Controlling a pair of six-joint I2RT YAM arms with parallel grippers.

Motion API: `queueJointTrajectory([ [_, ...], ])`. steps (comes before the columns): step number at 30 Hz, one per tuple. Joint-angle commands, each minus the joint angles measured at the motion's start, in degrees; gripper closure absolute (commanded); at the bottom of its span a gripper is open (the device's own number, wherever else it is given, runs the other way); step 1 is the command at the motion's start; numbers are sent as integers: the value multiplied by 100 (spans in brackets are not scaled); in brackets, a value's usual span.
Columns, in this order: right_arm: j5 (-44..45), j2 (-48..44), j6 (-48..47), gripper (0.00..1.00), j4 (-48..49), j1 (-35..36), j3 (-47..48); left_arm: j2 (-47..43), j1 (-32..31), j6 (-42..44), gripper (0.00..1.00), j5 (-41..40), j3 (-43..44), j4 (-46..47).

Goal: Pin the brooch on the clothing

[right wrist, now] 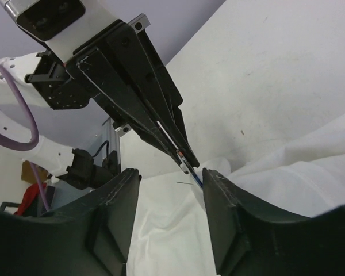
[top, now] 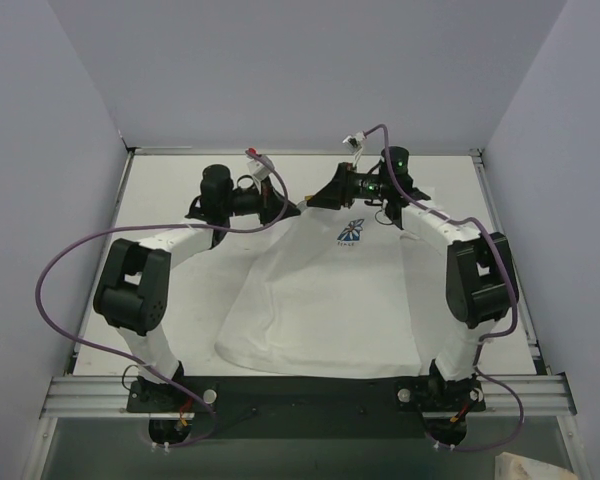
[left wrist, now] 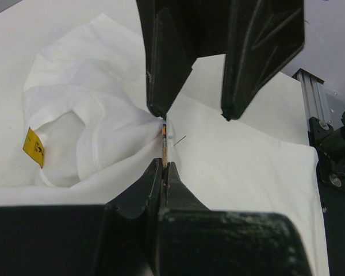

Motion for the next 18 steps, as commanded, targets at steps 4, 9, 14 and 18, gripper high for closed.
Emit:
queueJointTrajectory([
  [4,-898,374,1237,58,1995,63,63,-294,99,-129,100,220,92,437],
  [9,-1021,445,1265,52,2076,63,-7,-321,142,-147,100,203,74,437],
  [14,-802,322,-24,43,586,107,63,-364,160,-164,100,220,74,437],
  [18,-170,164,-2073,37,-2059,273,564,-382,195,-182,100,220,66,455],
])
